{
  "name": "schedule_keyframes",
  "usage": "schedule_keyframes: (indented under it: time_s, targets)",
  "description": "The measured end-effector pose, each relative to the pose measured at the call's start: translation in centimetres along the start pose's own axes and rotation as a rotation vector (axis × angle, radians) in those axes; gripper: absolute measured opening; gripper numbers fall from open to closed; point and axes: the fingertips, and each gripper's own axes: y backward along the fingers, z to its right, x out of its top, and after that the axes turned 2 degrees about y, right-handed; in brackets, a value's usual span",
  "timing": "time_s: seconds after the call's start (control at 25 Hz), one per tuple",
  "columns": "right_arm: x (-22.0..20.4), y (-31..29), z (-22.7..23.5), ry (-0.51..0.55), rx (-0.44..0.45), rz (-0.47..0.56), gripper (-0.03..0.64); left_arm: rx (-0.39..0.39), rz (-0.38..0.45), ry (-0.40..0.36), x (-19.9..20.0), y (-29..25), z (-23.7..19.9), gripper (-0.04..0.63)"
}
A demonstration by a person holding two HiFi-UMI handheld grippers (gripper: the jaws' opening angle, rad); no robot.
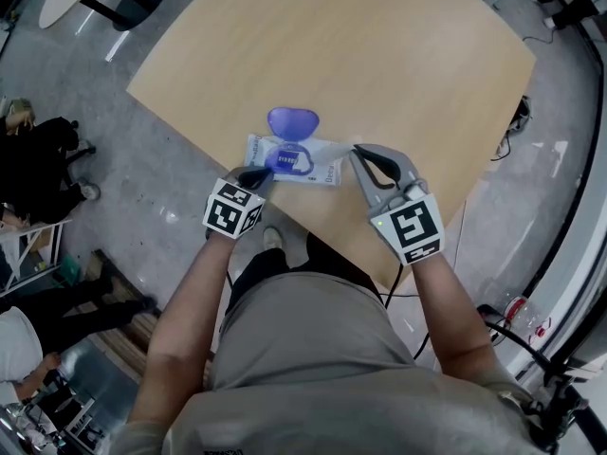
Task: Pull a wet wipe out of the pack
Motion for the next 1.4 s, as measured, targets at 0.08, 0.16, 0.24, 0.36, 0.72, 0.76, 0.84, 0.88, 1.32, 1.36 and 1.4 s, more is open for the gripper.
schedule_keyframes:
  time_s: [0.08, 0.16, 0.24, 0.36, 0.72, 0.76, 0.84, 0.88, 1.32, 1.36, 1.4]
  targets:
    - [0.3, 0.3, -0.2, -0.001, -0.005, 0.006, 0.002, 0.002, 0.016, -0.005, 0.2, 0.4, 0.1, 0.005]
    - [0.6, 0.7, -0.6, 0.004, -0.008, 0.012, 0.002, -0.001, 0.036, -0.009, 0.2, 1.3, 0.6, 0.005]
    - [1.0, 1.4, -1.2, 0.003, -0.015, 0.016, 0.002, -0.014, 0.071, -0.008, 0.5, 2.6, 1.3, 0.005]
    - [2.1, 2.3, -2.5, 0.015, -0.024, 0.026, 0.002, -0.036, 0.161, -0.003, 1.6, 5.4, 2.3, 0.005]
    - [4.3, 6.3, -10.1, 0.049, -0.085, 0.039, 0.002, -0.095, 0.407, -0.042, 0.7, 18.5, 6.5, 0.005]
    - [4.5, 6.8, -11.3, 0.052, -0.094, 0.04, 0.002, -0.098, 0.428, -0.049, 0.1, 20.1, 7.0, 0.005]
    - [4.9, 8.1, -14.3, 0.053, -0.111, 0.04, 0.002, -0.106, 0.47, -0.062, -1.6, 23.6, 8.0, 0.005]
    - [5.2, 8.8, -15.8, 0.052, -0.118, 0.04, 0.002, -0.112, 0.491, -0.068, -2.4, 25.4, 8.6, 0.005]
    - [7.9, 16.6, -32.5, 0.02, -0.203, 0.068, 0.002, -0.214, 0.603, -0.158, -12.5, 39.9, 14.9, 0.005]
    - [8.0, 17.2, -33.9, 0.012, -0.201, 0.067, 0.002, -0.223, 0.608, -0.166, -13.2, 40.7, 15.5, 0.005]
    - [8.2, 17.8, -35.2, 0.007, -0.197, 0.066, 0.002, -0.233, 0.614, -0.173, -13.7, 41.5, 16.1, 0.005]
